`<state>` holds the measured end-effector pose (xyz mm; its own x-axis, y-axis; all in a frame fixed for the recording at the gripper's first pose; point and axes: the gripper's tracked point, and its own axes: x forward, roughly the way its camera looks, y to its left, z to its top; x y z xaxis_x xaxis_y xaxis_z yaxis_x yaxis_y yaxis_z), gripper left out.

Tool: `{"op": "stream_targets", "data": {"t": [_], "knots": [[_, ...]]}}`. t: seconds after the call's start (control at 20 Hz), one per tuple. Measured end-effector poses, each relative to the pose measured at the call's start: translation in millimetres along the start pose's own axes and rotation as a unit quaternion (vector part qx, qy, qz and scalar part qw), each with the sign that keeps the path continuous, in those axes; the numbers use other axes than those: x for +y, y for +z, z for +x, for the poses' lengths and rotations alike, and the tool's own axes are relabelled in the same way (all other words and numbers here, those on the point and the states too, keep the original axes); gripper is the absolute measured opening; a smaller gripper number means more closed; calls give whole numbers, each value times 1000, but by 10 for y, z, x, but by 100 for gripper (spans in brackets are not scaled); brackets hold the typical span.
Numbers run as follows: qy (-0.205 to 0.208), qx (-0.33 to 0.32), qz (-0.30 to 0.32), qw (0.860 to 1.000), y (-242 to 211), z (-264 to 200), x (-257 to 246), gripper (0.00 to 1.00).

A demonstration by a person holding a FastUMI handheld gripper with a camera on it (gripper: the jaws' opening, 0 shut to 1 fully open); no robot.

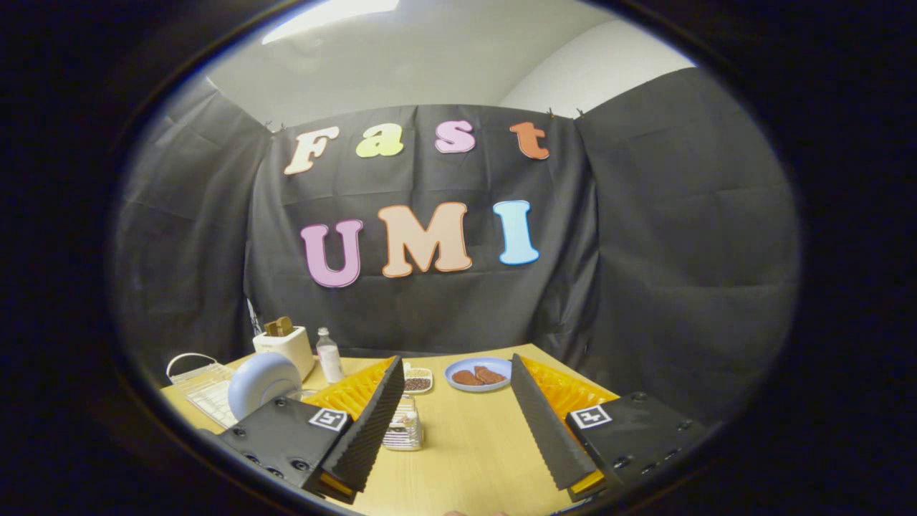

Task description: Take the plate from the dish rack, then take the spoon from the basket and place it into the plate.

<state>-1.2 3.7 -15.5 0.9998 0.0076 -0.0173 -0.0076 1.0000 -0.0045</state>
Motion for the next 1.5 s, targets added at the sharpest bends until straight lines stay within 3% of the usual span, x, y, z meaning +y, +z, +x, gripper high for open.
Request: {"op": "stream_targets", "data": {"t": [1.5], "knots": [[-1, 19, 12, 1000, -186, 30, 28, 96]]}}
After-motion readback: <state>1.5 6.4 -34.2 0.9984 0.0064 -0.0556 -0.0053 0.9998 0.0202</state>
